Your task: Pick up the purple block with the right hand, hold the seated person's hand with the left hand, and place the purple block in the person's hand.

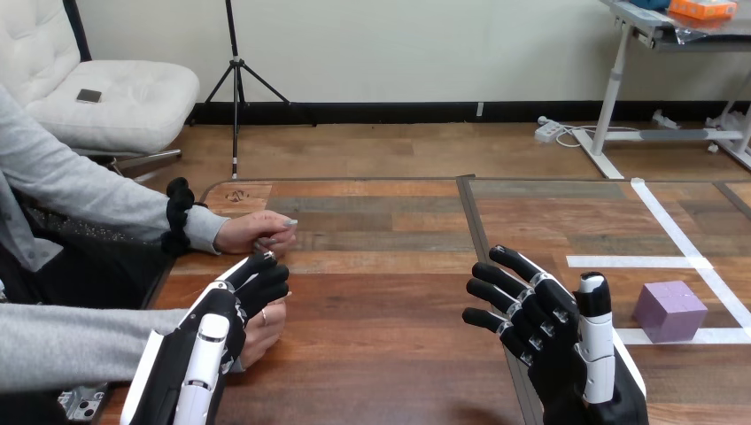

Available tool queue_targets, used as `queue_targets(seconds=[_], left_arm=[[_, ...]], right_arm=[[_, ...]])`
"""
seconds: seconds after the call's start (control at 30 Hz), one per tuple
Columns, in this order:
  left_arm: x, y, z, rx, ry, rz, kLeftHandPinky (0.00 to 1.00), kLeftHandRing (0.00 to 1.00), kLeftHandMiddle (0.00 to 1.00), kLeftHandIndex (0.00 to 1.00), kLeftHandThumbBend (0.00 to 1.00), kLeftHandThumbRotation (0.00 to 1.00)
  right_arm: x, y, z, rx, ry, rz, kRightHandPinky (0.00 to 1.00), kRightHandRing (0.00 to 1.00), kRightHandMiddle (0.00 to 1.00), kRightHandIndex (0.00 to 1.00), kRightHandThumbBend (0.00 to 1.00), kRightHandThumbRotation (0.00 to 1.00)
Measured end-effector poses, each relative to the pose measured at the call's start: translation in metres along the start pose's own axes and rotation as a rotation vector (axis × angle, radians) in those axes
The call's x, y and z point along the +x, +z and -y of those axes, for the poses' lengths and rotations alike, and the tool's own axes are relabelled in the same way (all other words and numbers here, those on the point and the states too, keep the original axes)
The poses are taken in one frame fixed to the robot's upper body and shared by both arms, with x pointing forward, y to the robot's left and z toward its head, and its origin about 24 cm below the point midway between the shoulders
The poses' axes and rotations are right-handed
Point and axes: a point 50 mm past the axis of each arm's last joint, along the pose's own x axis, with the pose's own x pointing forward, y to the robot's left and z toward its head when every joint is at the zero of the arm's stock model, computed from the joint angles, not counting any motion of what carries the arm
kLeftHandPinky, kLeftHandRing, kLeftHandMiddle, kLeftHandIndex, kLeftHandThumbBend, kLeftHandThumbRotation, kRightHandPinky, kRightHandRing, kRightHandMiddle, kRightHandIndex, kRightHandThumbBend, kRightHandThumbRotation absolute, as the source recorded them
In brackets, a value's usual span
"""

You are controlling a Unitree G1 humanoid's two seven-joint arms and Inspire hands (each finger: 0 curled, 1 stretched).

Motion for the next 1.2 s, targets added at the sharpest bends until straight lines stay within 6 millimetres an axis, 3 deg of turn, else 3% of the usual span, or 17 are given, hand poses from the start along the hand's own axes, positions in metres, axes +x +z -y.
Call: queue_targets(seconds=[0.5,1.2], left_arm=[[0.0,0.0,0.0,0.0,-0.001,0.001,0.91,0.81,0.81,0.8,0.36,1.0],[0.001,-0.001,0.0,-0.003,-0.003,-0.009,0.91,0.82,0.81,0.81,0.36,1.0]], right_arm=[[0.001,-0.001,0.001,-0.001,-0.009,-0.006,0.79,0.81,0.78,0.78,0.85,0.8],[0.026,-0.002,0.018,-0.112,0.0,-0.035,0.79,0.81,0.82,0.83,0.82,0.85]])
